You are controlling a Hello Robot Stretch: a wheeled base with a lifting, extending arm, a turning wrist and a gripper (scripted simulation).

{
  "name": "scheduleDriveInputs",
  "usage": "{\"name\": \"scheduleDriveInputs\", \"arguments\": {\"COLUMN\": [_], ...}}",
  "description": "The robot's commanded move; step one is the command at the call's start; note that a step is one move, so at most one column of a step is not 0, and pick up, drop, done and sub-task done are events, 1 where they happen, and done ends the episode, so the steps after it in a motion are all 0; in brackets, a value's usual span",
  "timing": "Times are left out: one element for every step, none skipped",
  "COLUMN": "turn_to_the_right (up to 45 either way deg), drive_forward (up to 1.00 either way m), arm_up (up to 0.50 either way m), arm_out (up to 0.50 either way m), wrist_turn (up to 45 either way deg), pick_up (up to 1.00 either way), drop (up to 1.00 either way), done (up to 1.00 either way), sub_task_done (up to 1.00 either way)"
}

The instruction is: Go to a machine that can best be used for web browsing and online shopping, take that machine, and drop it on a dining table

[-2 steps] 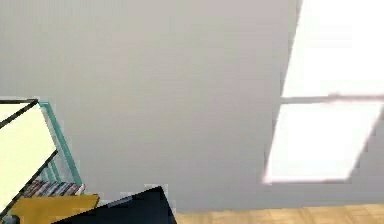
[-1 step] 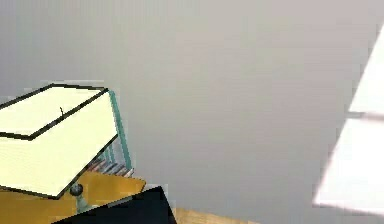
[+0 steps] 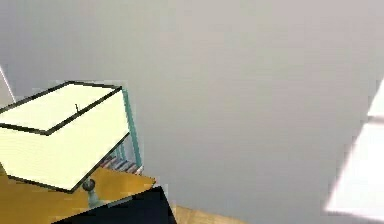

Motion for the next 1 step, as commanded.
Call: {"name": "scheduleDriveInputs", "arguments": {"turn_to_the_right": [12.0], "drive_forward": [0.00], "arm_up": [0.00], "arm_out": [0.00], "wrist_turn": [0.0], "pick_up": [0.00], "drop": [0.00], "done": [0.00], "sub_task_done": [0.00]}}
